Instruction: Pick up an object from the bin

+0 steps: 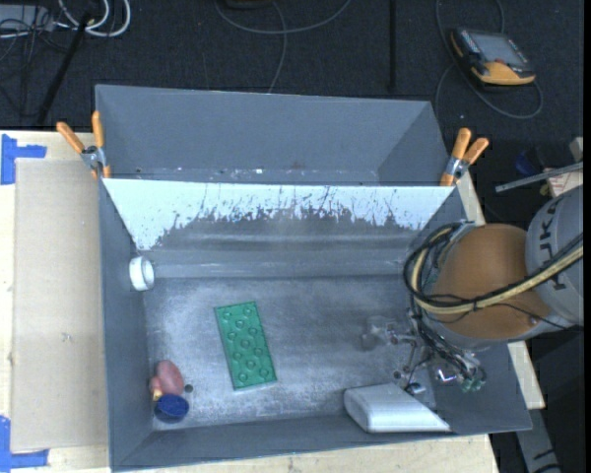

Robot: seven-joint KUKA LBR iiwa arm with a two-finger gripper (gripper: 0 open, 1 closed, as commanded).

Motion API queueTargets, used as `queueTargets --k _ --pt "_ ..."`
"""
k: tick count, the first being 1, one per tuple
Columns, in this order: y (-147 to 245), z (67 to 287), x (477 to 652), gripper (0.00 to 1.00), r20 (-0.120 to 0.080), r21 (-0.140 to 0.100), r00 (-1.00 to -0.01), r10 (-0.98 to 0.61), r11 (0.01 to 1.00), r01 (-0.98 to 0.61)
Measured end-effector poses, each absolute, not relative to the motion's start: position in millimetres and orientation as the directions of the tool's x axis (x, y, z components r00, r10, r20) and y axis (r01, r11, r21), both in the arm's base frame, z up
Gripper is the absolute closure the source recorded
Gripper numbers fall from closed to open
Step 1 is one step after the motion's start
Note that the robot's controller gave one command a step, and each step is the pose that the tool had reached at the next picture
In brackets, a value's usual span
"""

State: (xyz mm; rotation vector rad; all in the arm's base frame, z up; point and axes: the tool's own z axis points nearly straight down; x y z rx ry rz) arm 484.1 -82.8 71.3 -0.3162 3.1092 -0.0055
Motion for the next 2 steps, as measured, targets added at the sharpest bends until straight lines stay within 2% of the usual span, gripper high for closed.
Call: queueTargets --k 1,2 --pt "-83.9 69.9 479.6 1.00 0.001 0.000 -0.980 -0.200 0.980 -0.200" --pt "-68.8 293.6 486.8 1.00 -0.008 -0.003 -0.978 -0.209 0.978 -0.209"
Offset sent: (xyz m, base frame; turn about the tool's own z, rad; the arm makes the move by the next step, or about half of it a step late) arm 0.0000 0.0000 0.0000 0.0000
